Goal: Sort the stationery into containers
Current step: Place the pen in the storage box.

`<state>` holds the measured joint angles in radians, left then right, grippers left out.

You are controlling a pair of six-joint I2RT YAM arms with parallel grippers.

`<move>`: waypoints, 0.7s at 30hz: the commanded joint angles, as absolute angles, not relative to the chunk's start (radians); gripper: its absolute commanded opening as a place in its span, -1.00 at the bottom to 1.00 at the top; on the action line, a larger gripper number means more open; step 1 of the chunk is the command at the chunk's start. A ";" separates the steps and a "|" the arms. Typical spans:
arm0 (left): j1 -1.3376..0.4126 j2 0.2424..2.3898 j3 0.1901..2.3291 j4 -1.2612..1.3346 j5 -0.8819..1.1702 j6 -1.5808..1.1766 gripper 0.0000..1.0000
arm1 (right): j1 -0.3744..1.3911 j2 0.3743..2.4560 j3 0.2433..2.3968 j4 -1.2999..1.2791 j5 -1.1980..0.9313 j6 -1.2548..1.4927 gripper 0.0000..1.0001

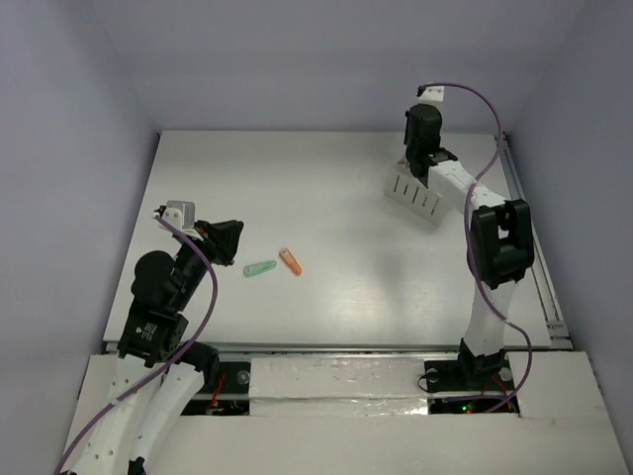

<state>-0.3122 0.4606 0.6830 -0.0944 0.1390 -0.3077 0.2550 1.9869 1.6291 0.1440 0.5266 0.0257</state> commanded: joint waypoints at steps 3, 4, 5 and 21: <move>-0.314 0.460 0.713 -0.043 0.150 -0.295 -0.63 | 0.259 1.976 1.631 0.241 0.549 -0.035 -1.00; -0.314 0.462 0.713 -0.043 0.150 -0.295 -0.60 | 0.259 1.974 1.617 0.258 0.548 -0.034 -1.00; -0.314 0.462 0.712 -0.041 0.150 -0.295 -0.58 | 0.259 1.973 1.605 0.265 0.549 -0.035 -1.00; -0.314 0.460 0.710 -0.040 0.149 -0.296 -0.51 | 0.357 1.790 1.502 0.250 0.523 -0.041 0.41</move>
